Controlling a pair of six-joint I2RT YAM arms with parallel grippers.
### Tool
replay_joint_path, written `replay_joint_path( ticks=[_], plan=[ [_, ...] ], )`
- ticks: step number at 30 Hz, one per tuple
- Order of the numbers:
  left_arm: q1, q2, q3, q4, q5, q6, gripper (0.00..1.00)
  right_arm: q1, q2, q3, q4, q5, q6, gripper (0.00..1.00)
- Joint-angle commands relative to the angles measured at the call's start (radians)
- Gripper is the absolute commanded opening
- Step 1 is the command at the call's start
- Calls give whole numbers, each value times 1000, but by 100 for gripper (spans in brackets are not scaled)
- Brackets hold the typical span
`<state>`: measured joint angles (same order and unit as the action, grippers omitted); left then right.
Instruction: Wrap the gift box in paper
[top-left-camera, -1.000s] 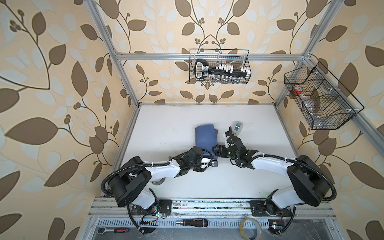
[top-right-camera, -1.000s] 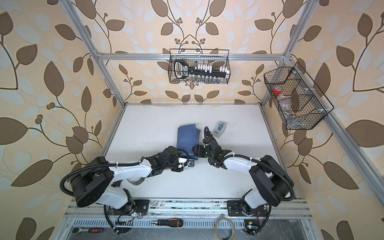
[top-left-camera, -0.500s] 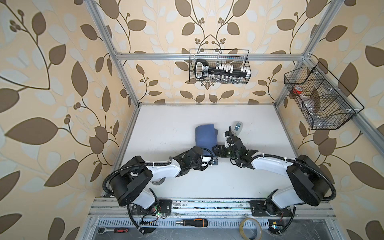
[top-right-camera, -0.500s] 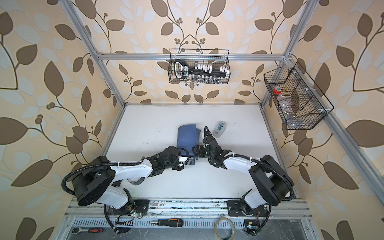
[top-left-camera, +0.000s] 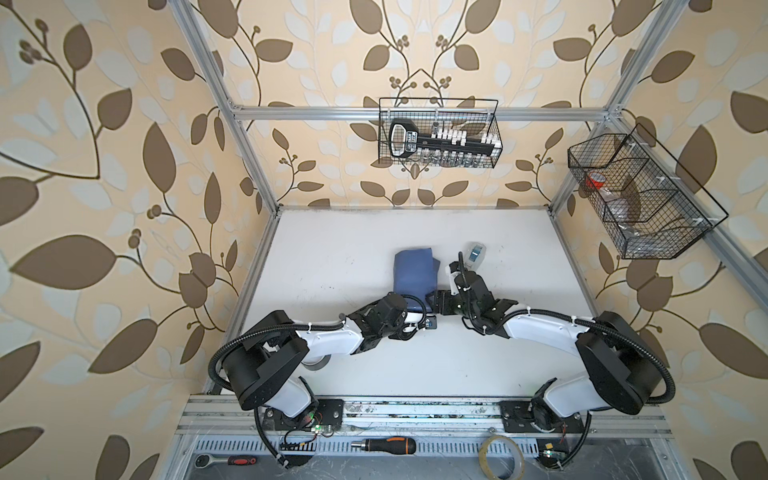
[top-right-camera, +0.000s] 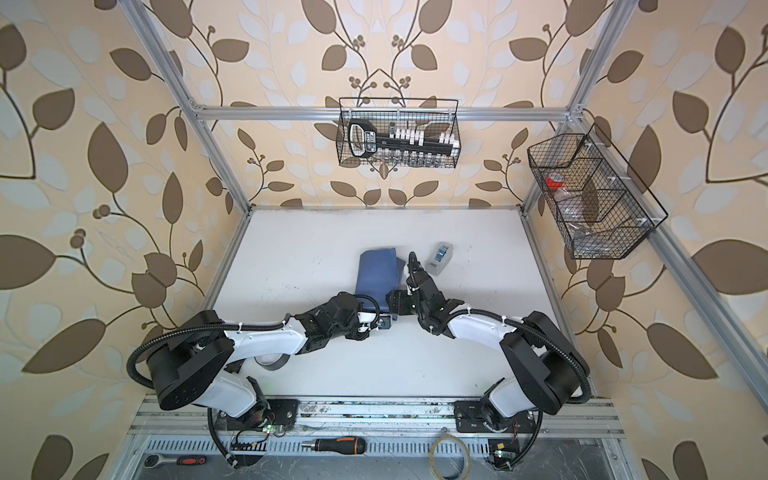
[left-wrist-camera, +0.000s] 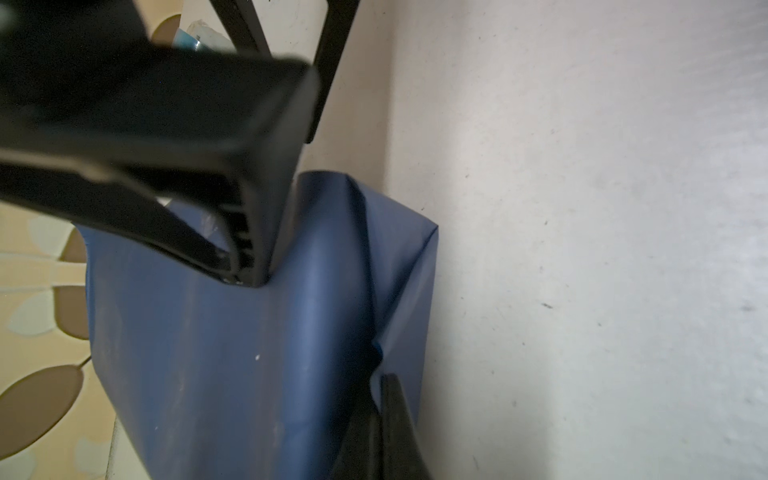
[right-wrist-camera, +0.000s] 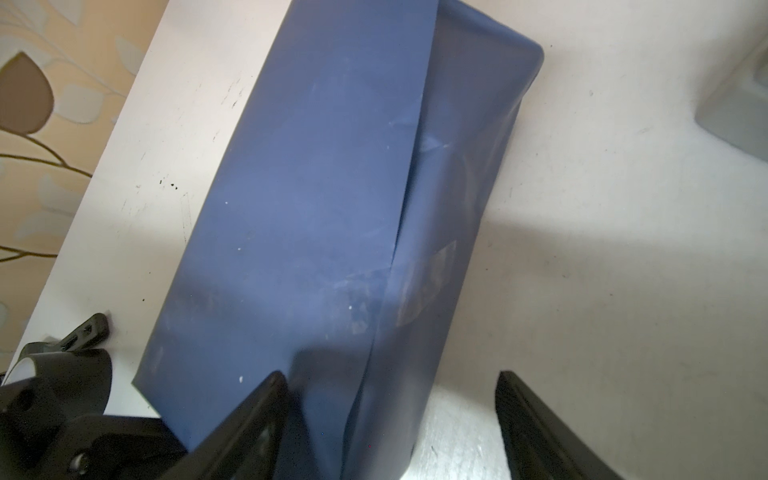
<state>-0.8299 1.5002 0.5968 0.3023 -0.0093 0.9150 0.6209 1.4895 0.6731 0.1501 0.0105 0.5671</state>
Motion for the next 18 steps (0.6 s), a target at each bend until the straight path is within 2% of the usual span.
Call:
replay_joint_path(
  ticks=[1,12,18],
  plan=[
    [9,-1,-5,63,-17,23,0,-6,-3,-17,-124,-2,-45,79],
    [9,-3,-11,61,-5,19,0,-25,-88,-28,-115,-68,-63,83],
    [9,2,-7,64,5,9,0,-36,-158,-90,-90,-87,-75,85]
  ],
)
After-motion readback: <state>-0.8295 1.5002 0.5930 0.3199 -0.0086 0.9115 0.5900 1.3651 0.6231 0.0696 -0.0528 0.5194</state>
